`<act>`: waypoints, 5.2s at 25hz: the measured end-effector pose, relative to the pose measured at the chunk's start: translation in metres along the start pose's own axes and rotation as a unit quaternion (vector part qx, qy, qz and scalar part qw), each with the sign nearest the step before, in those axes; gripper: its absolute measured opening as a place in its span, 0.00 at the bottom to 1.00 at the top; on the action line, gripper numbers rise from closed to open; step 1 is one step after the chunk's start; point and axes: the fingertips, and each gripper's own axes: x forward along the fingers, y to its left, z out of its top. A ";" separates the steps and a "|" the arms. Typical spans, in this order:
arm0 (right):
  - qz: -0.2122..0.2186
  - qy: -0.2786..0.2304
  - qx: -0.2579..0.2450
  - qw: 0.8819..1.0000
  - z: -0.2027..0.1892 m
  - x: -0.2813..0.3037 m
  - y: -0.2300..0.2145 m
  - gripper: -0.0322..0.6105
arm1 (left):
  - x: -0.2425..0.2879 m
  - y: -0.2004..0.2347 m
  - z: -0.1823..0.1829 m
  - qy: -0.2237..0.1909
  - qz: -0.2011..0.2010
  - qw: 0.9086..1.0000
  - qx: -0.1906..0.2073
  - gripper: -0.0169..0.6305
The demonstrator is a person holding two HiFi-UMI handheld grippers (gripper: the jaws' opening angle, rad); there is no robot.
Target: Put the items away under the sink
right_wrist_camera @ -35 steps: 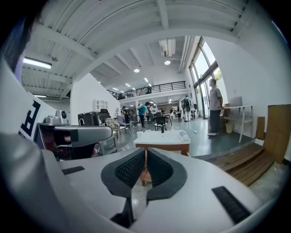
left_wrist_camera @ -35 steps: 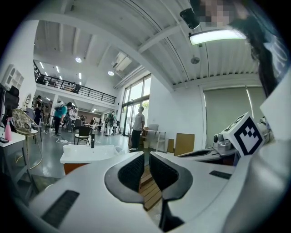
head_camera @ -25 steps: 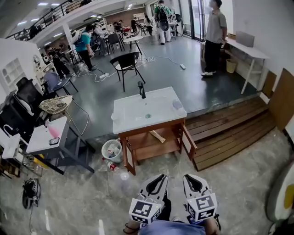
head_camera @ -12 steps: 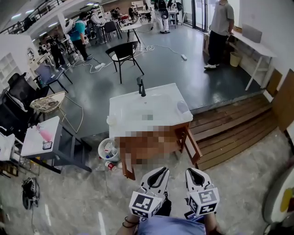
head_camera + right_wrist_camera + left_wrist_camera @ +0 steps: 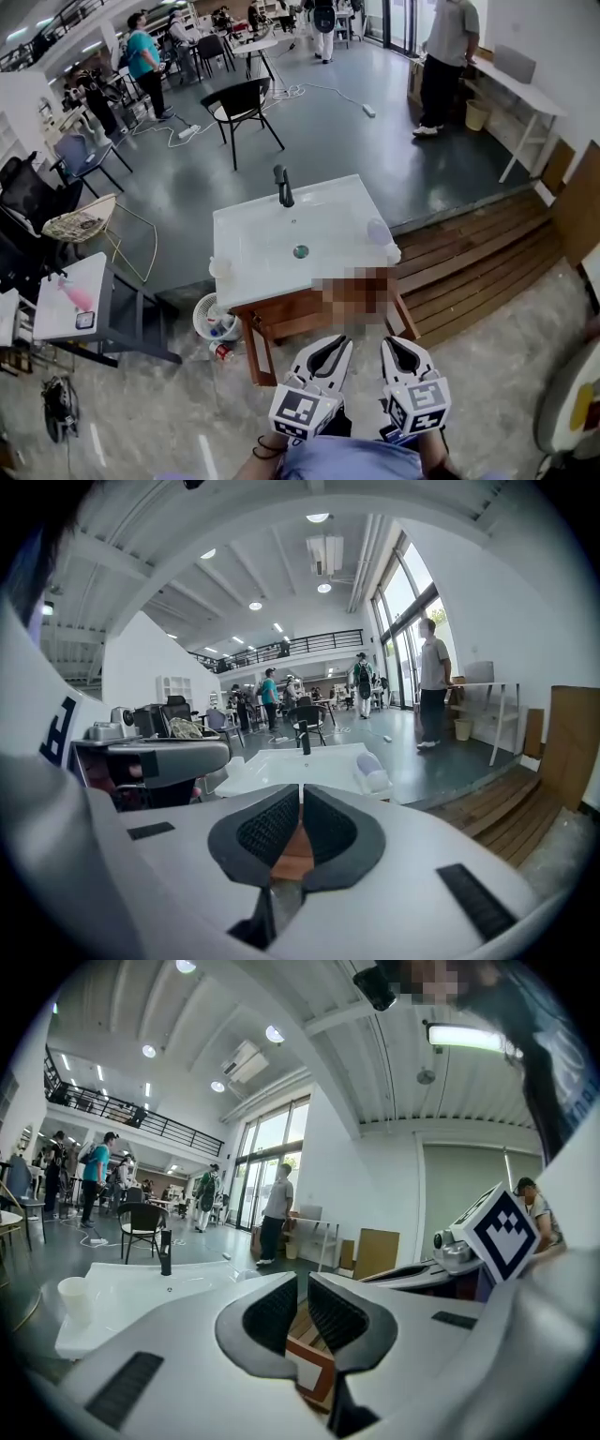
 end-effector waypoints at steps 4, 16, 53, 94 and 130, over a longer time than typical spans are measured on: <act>-0.017 0.003 0.000 1.000 0.003 0.017 -0.009 0.09 | 0.017 0.014 -0.001 0.003 -0.014 1.000 0.002 0.08; -0.024 0.019 -0.006 1.000 0.013 0.049 -0.028 0.09 | 0.044 0.031 -0.001 0.011 -0.026 0.999 -0.017 0.08; 0.028 0.139 -0.043 0.989 0.003 0.300 -0.195 0.61 | 0.273 0.149 -0.002 0.067 0.020 0.997 -0.022 0.08; 0.045 0.242 -0.069 0.967 -0.038 0.356 -0.193 0.73 | 0.232 0.197 -0.020 0.080 0.094 0.990 -0.063 0.08; 0.078 0.182 -0.104 0.975 -0.028 0.198 -0.020 0.73 | 0.010 0.130 -0.063 0.041 0.109 0.991 -0.060 0.08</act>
